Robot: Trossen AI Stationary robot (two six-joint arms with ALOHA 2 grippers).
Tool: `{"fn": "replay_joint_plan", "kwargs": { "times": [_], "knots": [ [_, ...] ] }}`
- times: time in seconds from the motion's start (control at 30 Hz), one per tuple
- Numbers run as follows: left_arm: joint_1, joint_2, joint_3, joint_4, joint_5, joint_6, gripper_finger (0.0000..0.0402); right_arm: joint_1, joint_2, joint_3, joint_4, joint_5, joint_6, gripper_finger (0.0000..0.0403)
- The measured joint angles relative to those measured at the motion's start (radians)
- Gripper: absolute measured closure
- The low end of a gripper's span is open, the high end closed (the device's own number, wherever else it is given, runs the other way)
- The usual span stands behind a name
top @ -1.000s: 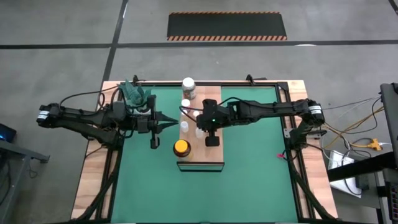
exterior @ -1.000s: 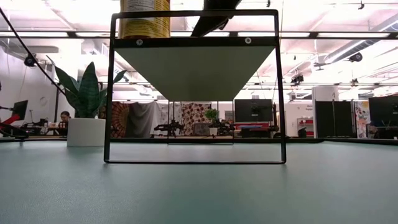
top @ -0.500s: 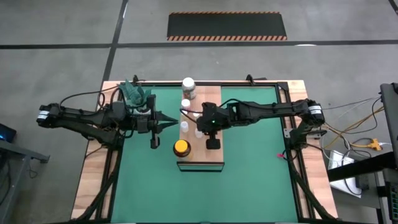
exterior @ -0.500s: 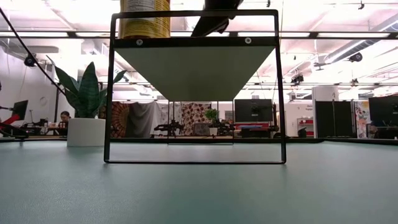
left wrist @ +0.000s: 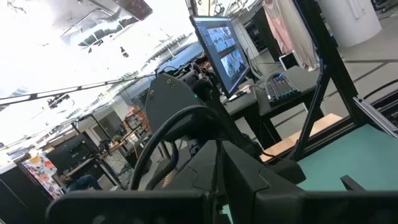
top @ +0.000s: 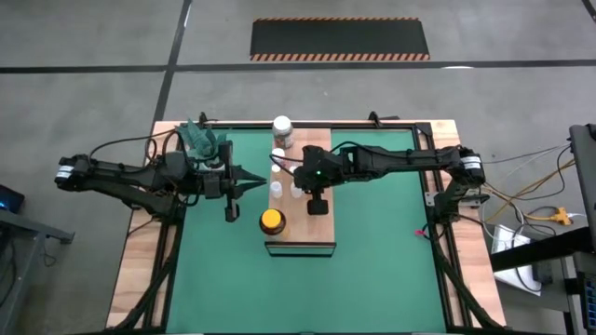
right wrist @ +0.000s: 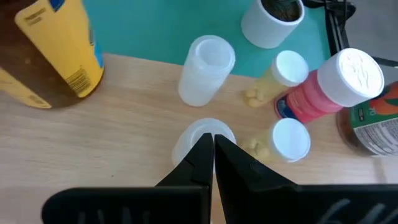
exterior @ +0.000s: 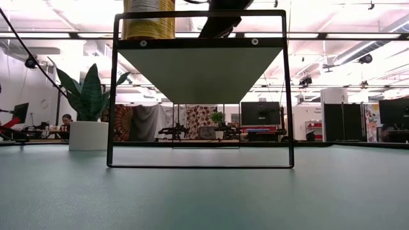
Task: Pick and place medicine bottles onto shelf by color
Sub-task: Put the white pill bottle on the shelf, then return to home position
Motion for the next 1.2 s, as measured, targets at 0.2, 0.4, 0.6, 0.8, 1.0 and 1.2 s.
{"fn": "replay_joint_plan", "kwargs": {
  "times": [0.2,0.4,0.6,0.8,1.0,1.2],
  "knots": [
    [0.000,0.000,-0.002,0.000,0.000,0.000,0.0395,-0.002,0.000,-0.001,0.009,-0.001,-0.024,0.0394],
    [0.000,0.000,-0.001,0.002,0.000,0.000,0.0395,-0.002,-0.006,0.007,0.011,-0.002,-0.043,0.0394],
    [-0.002,0.001,-0.005,0.008,0.001,-0.002,0.0395,0.012,-0.081,-0.007,0.026,-0.006,-0.065,0.0394],
    [-0.002,0.002,-0.006,0.010,0.006,-0.071,0.0395,0.057,-0.250,-0.199,0.097,-0.004,-0.011,0.0394],
    [-0.002,0.023,-0.015,0.008,0.007,-0.158,0.0395,0.097,-0.444,-0.535,0.364,-0.004,0.033,0.0394],
    [-0.002,0.054,-0.019,0.008,0.007,-0.216,0.0395,0.095,-0.571,-0.822,0.646,-0.004,-0.009,0.0394]
  ]
}}
